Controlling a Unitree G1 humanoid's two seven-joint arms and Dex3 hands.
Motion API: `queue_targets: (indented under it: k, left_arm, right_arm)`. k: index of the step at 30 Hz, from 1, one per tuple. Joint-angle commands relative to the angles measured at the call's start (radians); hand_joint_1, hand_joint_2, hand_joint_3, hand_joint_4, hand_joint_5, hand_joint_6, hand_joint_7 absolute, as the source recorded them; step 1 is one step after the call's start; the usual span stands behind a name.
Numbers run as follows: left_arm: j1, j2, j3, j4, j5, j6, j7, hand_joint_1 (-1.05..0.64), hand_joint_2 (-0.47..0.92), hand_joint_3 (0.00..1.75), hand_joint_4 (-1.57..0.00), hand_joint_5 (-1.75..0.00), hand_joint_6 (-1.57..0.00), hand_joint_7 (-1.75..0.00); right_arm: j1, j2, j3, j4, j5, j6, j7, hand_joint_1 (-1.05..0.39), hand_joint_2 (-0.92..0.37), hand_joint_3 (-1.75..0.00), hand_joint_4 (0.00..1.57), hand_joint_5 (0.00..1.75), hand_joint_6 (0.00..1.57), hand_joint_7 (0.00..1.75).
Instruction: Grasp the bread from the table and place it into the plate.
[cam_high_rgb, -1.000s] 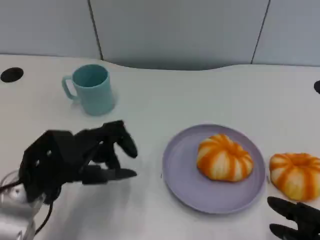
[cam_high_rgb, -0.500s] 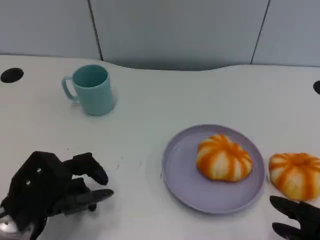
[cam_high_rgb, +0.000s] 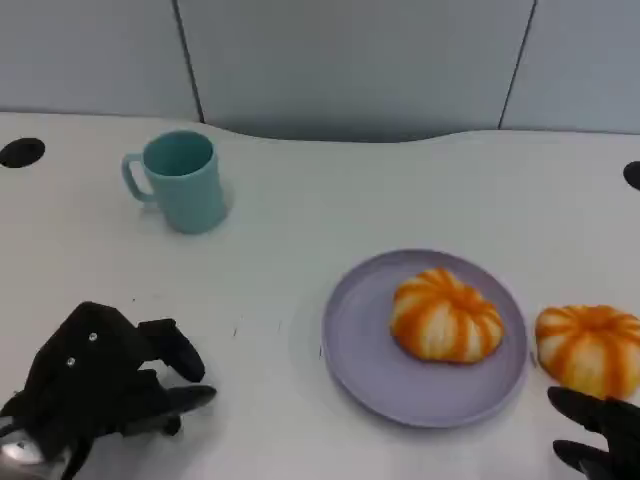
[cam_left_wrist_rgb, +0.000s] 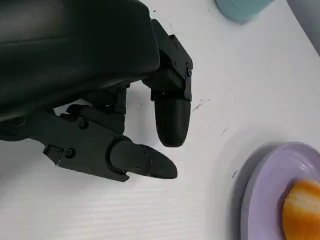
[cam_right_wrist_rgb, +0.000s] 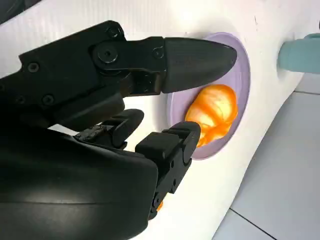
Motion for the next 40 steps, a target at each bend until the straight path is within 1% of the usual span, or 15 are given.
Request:
queue_targets:
  k: [1,4,8,14,18,21,25,28,30,32,33,34,36,37,40]
  left_arm:
    - [0.017,0.018,0.001,0.04,0.007,-0.041,0.008,-0.33,0.9,0.04,-0.66,-1.75,-0.57,-1.75]
    - [0.012,0.019,0.003,0.054,-0.006,-0.069,-0.008,-0.32,0.91,0.04,-0.63,-1.75,-0.58,-1.75]
    - [0.011,0.016,-0.005,0.023,0.006,-0.011,0.006,-0.33,0.91,0.04,-0.62,-1.75,-0.57,-1.75]
    - [0.012,0.02,-0.019,-0.01,0.021,0.022,0.007,-0.33,0.92,0.04,-0.66,-1.75,-0.56,-1.75]
    - [0.018,0.018,-0.012,-0.03,0.016,0.021,0.009,-0.3,0.92,0.05,-0.6,-1.75,-0.53,-1.75]
    - [0.019,0.015,-0.007,-0.029,0.004,0.01,0.003,-0.29,0.92,0.06,-0.63,-1.75,-0.52,-1.75]
    - [0.012,0.01,-0.008,0.013,-0.009,-0.047,-0.001,-0.27,0.92,0.06,-0.69,-1.75,-0.52,-1.75]
    - [-0.003,0.003,-0.017,0.02,0.006,-0.026,0.017,-0.29,0.91,0.06,-0.68,-1.75,-0.54,-1.75]
    - [-0.01,0.002,-0.022,0.021,0.006,-0.019,0.01,-0.28,0.92,0.06,-0.63,-1.75,-0.52,-1.75]
    - [-0.012,0.003,-0.027,0.014,0.006,-0.008,0.006,-0.29,0.92,0.06,-0.51,-1.71,-0.5,-1.75]
    - [-0.014,0.004,-0.028,0.014,0.003,-0.007,0.001,-0.29,0.92,0.06,-0.5,-1.7,-0.5,-1.75]
    - [-0.015,0.005,-0.028,0.02,-0.006,-0.019,-0.01,-0.29,0.92,0.06,-0.51,-1.72,-0.49,-1.75]
    - [-0.018,0.006,-0.022,0.027,-0.024,-0.026,-0.028,-0.27,0.92,0.08,-0.6,-1.74,-0.49,-1.75]
    - [-0.019,0.005,-0.02,0.023,-0.027,-0.01,-0.029,-0.27,0.92,0.08,-0.62,-1.74,-0.49,-1.75]
    - [-0.021,0.003,-0.02,-0.001,-0.023,0.049,-0.016,-0.28,0.92,0.07,-0.58,-1.75,-0.49,-1.75]
  right_arm:
    - [-0.013,-0.015,-0.006,0.01,-0.001,0.008,-0.001,-0.46,-0.92,-0.48,0.71,0.04,0.6,0.0]
    - [-0.014,-0.017,-0.011,0.006,0.009,0.014,0.007,-0.46,-0.92,-0.47,0.71,0.05,0.6,0.01]
    - [-0.011,-0.015,-0.017,0.009,0.02,0.021,0.01,-0.46,-0.92,-0.47,0.71,0.05,0.61,0.01]
    - [-0.011,-0.019,-0.02,0.007,0.019,0.028,0.01,-0.46,-0.92,-0.47,0.7,0.04,0.6,0.0]
    - [-0.011,-0.025,-0.026,0.004,0.027,0.028,0.015,-0.45,-0.92,-0.47,0.71,0.05,0.6,0.0]
    - [-0.01,-0.038,-0.026,0.001,0.015,0.03,0.019,-0.45,-0.92,-0.48,0.71,0.05,0.6,0.0]
    - [-0.017,-0.04,-0.027,0.019,0.022,0.02,0.024,-0.45,-0.92,-0.49,0.71,0.05,0.6,0.01]
    - [-0.031,-0.043,-0.031,0.043,0.015,-0.001,0.021,-0.45,-0.92,-0.49,0.71,0.05,0.6,0.01]
    - [-0.036,-0.043,-0.036,0.047,0.02,0.002,0.022,-0.45,-0.92,-0.49,0.7,0.05,0.6,0.0]
    - [-0.041,-0.042,-0.041,0.057,0.026,-0.007,0.024,-0.46,-0.92,-0.48,0.71,0.05,0.6,0.01]
    - [-0.044,-0.042,-0.043,0.062,0.027,-0.011,0.026,-0.46,-0.92,-0.48,0.71,0.06,0.6,0.01]
    - [-0.045,-0.043,-0.043,0.065,0.025,-0.014,0.025,-0.46,-0.92,-0.48,0.71,0.06,0.6,0.01]
    - [-0.047,-0.046,-0.044,0.066,0.02,-0.016,0.026,-0.45,-0.92,-0.48,0.71,0.06,0.6,0.0]
    - [-0.047,-0.047,-0.043,0.063,0.018,-0.013,0.025,-0.45,-0.92,-0.49,0.7,0.06,0.6,0.0]
    - [-0.042,-0.044,-0.035,0.044,0.006,0.001,0.019,-0.45,-0.92,-0.49,0.69,0.05,0.6,0.0]
